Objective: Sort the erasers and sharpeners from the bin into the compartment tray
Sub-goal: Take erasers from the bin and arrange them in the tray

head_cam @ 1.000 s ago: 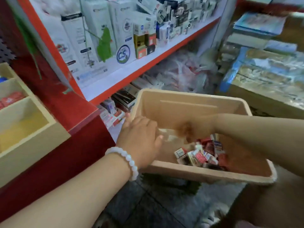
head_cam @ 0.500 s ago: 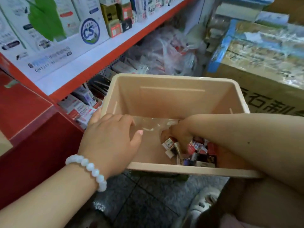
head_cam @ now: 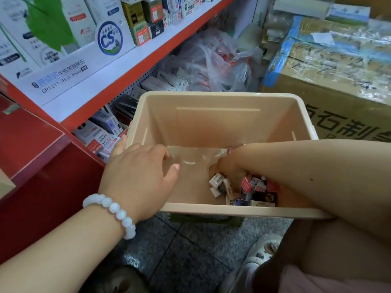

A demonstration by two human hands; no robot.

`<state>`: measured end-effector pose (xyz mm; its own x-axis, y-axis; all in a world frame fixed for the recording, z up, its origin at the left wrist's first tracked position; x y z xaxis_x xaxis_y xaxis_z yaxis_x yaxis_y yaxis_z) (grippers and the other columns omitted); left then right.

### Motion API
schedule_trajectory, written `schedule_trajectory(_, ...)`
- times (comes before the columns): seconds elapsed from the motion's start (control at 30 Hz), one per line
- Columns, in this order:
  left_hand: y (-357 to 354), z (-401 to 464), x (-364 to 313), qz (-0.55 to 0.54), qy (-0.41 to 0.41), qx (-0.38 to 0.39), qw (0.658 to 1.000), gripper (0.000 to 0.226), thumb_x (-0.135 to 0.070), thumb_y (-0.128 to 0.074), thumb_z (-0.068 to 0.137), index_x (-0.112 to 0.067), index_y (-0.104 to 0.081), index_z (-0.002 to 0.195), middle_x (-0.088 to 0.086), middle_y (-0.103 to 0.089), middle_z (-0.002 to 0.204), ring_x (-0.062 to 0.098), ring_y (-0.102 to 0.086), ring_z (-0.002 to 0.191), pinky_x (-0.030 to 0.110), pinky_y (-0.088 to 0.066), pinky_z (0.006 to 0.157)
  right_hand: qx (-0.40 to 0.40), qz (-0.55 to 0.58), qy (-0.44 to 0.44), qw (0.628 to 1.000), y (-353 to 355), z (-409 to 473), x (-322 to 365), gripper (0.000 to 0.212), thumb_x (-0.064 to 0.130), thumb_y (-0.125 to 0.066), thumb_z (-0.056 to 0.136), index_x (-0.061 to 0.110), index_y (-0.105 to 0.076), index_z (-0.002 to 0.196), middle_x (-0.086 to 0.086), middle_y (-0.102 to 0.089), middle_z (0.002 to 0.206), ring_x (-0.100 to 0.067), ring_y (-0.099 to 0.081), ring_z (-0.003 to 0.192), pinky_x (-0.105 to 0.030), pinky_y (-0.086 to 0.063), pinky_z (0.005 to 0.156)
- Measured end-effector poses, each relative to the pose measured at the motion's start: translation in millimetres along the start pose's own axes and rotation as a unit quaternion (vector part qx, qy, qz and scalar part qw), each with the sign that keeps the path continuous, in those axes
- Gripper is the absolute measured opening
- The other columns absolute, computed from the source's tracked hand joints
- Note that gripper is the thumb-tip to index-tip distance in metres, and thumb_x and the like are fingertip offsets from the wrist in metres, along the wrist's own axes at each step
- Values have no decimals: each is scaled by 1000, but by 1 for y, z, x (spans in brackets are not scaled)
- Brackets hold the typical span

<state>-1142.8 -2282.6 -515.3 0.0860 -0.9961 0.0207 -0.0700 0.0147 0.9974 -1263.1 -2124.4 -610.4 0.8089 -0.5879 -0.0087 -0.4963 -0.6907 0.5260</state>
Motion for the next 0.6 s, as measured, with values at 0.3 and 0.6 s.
schedule_trajectory(0.3,-1,1,1,-3,3,-2,1000,54,-57,-19,78,-32,-56,109,-14,-64,109,11,-52,112,37,-9,115,11,81,5,997,0,0,-4,65,34,-83,67,29,-42,118,0,-54,120,-27,-59,103,-40,-57,81)
schedule_trajectory(0.6,1,1,1,-7,13,10,1000,46,-56,-24,85,-32,-56,108,-15,-63,108,10,-51,112,36,-7,115,5,43,22,999,1,-1,2,60,36,-78,73,23,-50,125,3,-53,106,-22,-57,101,-34,-51,86)
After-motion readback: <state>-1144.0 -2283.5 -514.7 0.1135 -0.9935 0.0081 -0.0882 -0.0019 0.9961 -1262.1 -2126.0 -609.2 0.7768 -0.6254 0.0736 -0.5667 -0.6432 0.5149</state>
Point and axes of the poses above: each hand's wrist, its own z-axis towards the middle knuckle, its own y-axis out of the back of the hand, x = y × z, the point moved 2 cm from there along z, towards the middle knuckle
